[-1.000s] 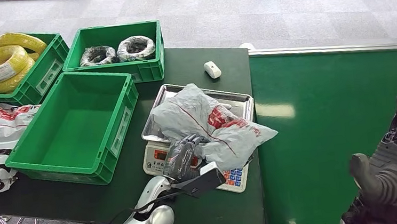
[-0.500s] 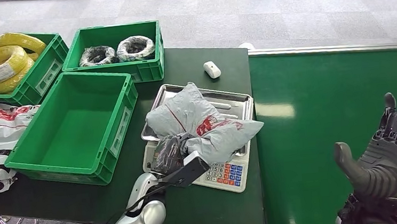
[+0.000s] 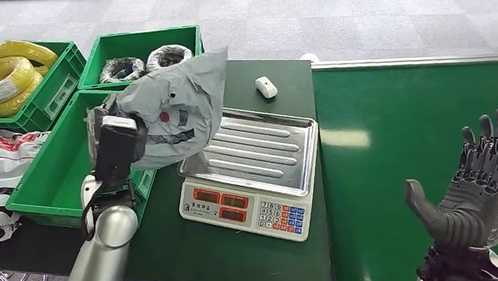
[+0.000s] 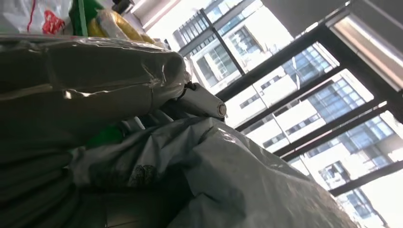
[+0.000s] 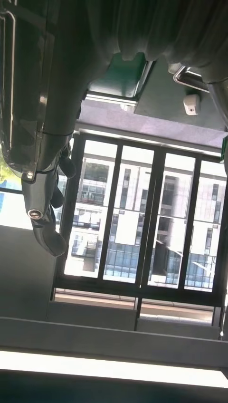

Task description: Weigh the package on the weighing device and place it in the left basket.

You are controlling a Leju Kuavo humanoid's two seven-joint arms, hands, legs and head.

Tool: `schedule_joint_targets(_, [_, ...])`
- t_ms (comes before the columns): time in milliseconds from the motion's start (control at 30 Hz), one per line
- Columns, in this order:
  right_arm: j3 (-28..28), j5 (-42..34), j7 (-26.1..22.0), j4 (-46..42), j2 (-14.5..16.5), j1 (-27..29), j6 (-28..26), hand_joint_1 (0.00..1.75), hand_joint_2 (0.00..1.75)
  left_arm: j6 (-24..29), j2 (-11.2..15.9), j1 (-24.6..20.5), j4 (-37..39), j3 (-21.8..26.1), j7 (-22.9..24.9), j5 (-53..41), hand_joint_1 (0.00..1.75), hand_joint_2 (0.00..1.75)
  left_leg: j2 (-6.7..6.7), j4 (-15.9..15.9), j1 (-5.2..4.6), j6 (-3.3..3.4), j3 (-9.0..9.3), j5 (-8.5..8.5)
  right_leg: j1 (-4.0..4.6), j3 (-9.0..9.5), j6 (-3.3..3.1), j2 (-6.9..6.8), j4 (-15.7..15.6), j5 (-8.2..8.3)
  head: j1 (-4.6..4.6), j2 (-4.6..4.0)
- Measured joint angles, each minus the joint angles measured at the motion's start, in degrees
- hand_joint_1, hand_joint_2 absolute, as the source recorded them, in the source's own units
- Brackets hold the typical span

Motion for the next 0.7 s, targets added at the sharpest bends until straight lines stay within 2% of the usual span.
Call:
schedule_joint_targets(167, [0.0,-0.1,0.0,0.8,0.0,1.0,-0.2,0.0,1.75,-0.5,1.1,-2.0,-2.3,6.8,1.4,-1.2,1.75,1.75,0.0,0.0,0.0,0.0,0.0,0.0,0.0,-0.01,0.0,0.0,0.0,0.0,-0.01,0.0])
schedule_joint_targets(400, [0.0,-0.7,0.5,1.9,0.1,2.1,-0.4,0.0,1.75,-2.6,2.4,-3.2,-1.5,16.4,2.1,-0.9,1.75,1.75,0.03,0.0,0.0,0.0,0.0,0.0,0.0,-0.03,0.0,0.02,0.0,0.0,0.01,0.0])
schedule_joint_targets(600, [0.0,-1.0,0.6,3.2,0.1,2.0,-0.4,0.0,1.75,-2.8,3.2,-3.3,0.4,21.3,1.9,-0.6,1.75,1.75,0.02,0.0,0.0,0.0,-0.02,0.0,0.0,-0.03,0.0,0.02,0.0,0.0,0.01,0.0])
schedule_joint_targets(700, [0.0,-1.2,0.7,3.8,0.1,1.8,-0.4,0.0,1.75,-3.0,3.7,-3.4,1.7,22.5,2.8,-2.1,1.56,1.75,0.02,0.0,0.0,0.0,-0.04,0.0,0.0,-0.03,0.0,0.02,0.0,0.0,0.0,0.0])
